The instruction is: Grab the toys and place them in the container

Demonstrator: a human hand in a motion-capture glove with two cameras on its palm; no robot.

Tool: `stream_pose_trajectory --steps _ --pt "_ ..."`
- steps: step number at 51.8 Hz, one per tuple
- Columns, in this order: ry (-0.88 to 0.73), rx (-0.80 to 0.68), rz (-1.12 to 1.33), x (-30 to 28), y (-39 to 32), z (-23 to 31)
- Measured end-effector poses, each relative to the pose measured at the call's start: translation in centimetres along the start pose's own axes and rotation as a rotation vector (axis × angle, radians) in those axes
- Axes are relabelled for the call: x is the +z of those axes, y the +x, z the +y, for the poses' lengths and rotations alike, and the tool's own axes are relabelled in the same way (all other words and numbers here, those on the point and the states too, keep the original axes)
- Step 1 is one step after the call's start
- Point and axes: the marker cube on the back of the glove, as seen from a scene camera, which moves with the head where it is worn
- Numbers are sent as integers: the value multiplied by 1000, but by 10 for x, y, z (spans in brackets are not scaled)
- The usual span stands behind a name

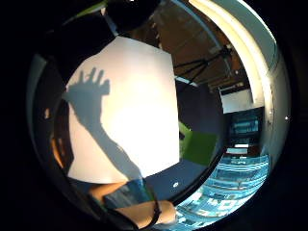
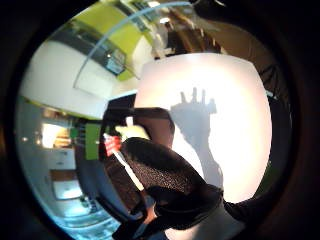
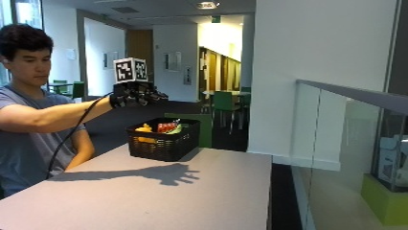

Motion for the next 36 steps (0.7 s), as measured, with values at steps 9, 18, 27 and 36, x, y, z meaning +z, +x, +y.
stream_pose_trajectory --steps 9,18,27,36 --pt "-19 68 -3 27 50 6" --pt "-38 96 -6 46 75 10" --pt "-79 97 -33 57 94 9" --pt "-88 93 -43 60 94 12"
